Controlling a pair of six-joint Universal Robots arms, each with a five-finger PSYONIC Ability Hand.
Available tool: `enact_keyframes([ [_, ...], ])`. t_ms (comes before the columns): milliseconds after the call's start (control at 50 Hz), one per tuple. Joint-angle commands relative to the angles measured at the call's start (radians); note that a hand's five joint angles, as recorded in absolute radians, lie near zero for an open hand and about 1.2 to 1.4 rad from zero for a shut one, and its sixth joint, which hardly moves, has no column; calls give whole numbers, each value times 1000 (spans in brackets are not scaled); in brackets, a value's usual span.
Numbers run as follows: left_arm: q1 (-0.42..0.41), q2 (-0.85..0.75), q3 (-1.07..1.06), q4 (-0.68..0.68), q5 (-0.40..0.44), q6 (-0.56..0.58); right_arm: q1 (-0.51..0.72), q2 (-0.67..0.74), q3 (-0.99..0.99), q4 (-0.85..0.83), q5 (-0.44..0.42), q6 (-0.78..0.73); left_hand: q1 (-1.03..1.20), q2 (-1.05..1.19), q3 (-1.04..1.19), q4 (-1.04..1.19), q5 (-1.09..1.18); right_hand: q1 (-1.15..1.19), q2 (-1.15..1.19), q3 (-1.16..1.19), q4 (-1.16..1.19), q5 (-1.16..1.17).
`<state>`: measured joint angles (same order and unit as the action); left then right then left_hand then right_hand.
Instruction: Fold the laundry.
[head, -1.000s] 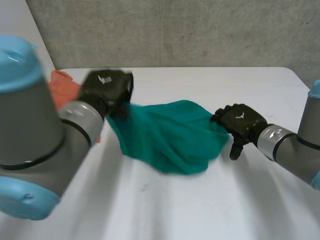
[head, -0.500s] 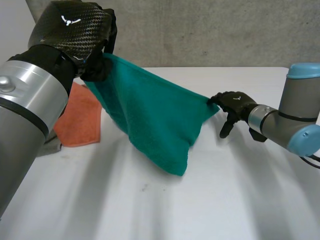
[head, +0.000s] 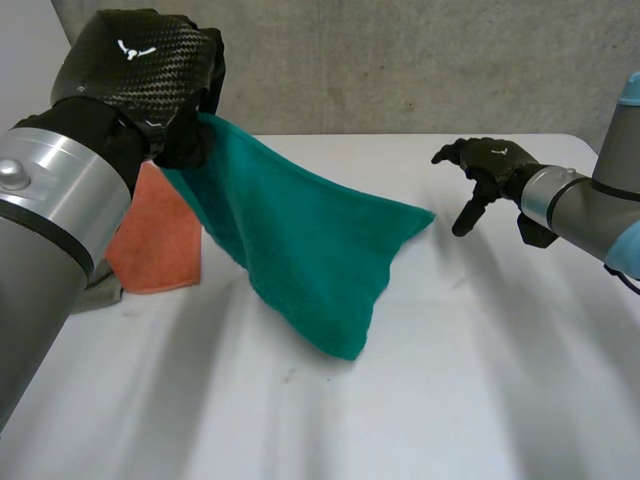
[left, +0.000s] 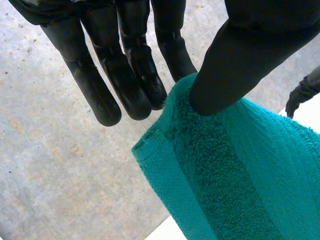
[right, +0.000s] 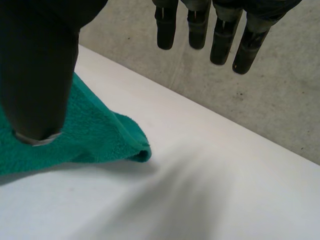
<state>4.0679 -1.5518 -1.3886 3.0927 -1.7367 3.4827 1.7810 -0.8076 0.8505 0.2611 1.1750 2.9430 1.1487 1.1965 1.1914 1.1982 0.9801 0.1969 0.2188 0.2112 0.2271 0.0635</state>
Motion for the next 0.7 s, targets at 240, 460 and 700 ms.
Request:
enact_keyframes([
  [240,-8,21,14,0,0,-1,41,309,-238,-5,-9,25,248,200,205,198,242,119,98,105,89,78],
  [460,-8,59,2,0,-1,-4,93,465,-433,-3,-3,56,248,200,205,198,242,559,537,545,529,518],
  [700,60,73,11,38,-3,-2,54,197,-430,17,20,41,248,200,205,198,242,1199,1178,1185,1169,1158],
])
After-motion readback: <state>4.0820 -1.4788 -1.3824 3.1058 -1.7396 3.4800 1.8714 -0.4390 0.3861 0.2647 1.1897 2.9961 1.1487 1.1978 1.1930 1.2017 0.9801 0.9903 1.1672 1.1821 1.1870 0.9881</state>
